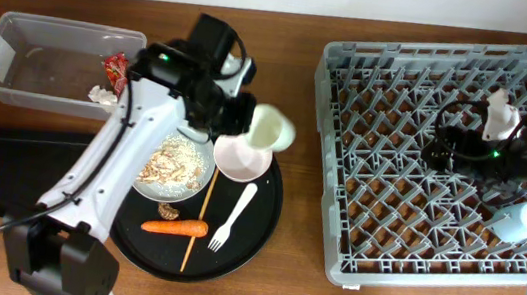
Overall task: Sort waste into correct bins and load items into the dishwasher rack
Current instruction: 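Grasp the white paper cup with the left gripper and lift it, then hand the white paper cup from the left gripper to the right gripper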
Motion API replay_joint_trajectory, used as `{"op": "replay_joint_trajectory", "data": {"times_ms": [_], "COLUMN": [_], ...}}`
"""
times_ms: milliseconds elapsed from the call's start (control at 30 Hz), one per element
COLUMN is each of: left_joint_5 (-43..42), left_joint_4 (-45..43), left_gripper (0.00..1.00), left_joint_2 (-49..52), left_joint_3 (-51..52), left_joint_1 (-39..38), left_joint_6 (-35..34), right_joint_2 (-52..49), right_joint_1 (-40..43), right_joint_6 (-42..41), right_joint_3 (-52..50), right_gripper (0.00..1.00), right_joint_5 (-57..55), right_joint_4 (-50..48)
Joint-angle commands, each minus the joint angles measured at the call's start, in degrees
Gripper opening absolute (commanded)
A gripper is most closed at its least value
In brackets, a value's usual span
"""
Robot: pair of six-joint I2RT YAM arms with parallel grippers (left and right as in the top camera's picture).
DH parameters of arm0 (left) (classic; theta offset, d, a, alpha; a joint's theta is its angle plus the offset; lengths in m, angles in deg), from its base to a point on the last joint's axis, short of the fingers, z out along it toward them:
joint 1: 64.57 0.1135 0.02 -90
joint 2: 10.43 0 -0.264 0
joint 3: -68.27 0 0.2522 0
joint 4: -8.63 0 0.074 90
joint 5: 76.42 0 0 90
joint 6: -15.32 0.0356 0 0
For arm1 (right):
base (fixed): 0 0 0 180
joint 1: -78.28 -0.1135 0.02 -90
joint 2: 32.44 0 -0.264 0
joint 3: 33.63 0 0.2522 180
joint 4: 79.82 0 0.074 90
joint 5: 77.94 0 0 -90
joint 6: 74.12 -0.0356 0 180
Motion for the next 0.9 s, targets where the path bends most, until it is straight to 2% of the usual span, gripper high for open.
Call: {"op": "replay_joint_trajectory", "data": {"times_ms": [0, 133, 233, 433, 600, 867], "left_joint_5": [-27.9, -41.1, -46.8, -49.8, -51.7, -55.3], "left_joint_4": [-9.2, -18.6, -21.8, -22.1, -21.9, -21.8], "left_gripper": [0.00, 0.00, 0.00, 0.00, 0.00, 0.00], "left_joint_2": [-0.7, -0.5, -0.5, -0.5, -0.5, -0.5], "left_joint_3": [-0.6, -0.6, -0.6, -0.6, -0.6, -0.6], "left_joint_1": [2.7, 2.8, 2.8, 2.8, 2.8, 2.8], "left_joint_6": [1.0, 1.0, 1.0, 1.0, 0.9, 0.9], "right_joint_2": [-0.3, -1.0, -1.3, -1.3, -1.3, -1.3], "right_joint_1": [-0.3, -0.4, -1.6, -8.3, -14.4, -16.8], "right_joint_6": [9.0, 18.0, 24.5, 33.4, 33.4, 33.4], "right_joint_3": [0.4, 0.4, 0.4, 0.4, 0.4, 0.4], "right_gripper": [0.98, 0.99, 0.99, 0.99, 0.99, 1.00], "right_joint_5": [15.5, 33.2, 41.5, 50.2, 50.8, 56.5], "right_joint_4": [-3.3, -3.8, -3.8, -4.4, -8.5, -14.6]}}
